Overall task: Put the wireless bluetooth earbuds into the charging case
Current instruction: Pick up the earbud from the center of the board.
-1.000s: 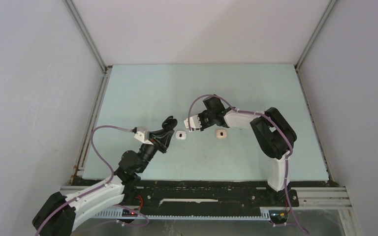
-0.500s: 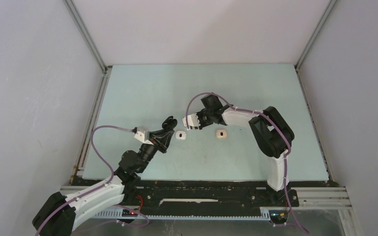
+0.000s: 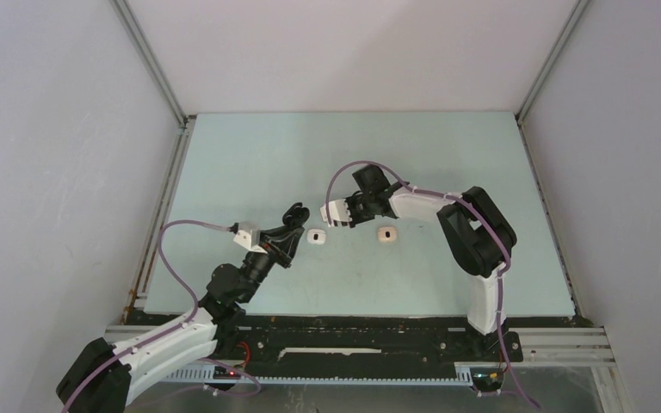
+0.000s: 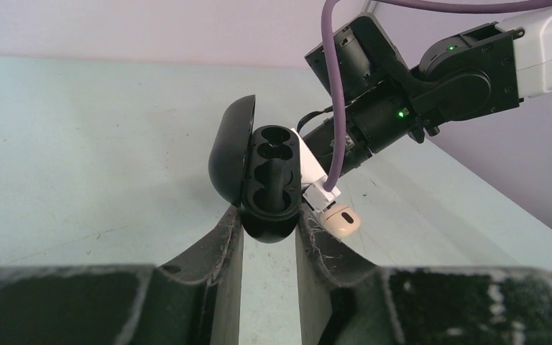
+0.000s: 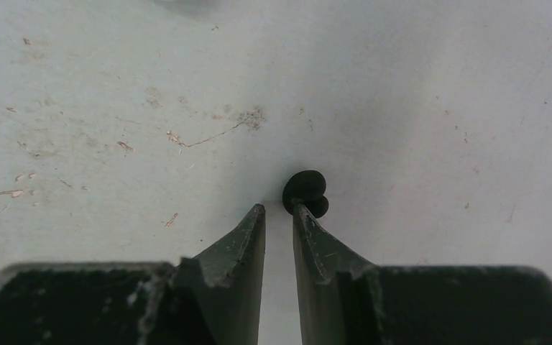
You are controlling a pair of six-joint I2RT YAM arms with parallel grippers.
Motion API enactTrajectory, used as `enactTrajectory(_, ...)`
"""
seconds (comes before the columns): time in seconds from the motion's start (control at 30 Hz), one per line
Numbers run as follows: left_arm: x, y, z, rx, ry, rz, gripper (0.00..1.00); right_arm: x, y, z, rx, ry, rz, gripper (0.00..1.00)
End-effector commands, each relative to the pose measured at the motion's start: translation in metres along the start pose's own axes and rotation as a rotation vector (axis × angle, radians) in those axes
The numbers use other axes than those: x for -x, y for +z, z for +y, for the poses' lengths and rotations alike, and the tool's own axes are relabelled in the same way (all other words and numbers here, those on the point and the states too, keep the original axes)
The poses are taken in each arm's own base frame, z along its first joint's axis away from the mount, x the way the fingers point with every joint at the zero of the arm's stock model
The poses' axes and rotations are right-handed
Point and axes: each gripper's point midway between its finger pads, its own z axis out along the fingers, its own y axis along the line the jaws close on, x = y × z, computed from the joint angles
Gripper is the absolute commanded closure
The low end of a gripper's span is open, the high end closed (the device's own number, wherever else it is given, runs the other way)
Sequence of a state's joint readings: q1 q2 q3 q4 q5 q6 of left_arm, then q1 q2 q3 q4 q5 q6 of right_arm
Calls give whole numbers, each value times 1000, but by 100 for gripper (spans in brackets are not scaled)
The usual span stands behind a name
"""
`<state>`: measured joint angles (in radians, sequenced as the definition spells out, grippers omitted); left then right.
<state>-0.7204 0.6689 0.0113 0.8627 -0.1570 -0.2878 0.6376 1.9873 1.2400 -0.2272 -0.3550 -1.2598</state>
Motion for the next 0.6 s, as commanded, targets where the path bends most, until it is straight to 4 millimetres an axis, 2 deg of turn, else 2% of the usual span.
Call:
enactTrajectory(0.0, -39, -22, 21, 50, 19, 72, 100, 10, -7, -9, -11, -10, -15, 76)
enactTrajectory(0.5, -39, -23, 22, 53, 23, 73, 100, -2, 17, -5, 31, -53, 17, 74)
enactTrajectory(0.57, -39, -23, 22, 54, 23, 74, 100, 0, 20, -13, 34, -38, 19, 74)
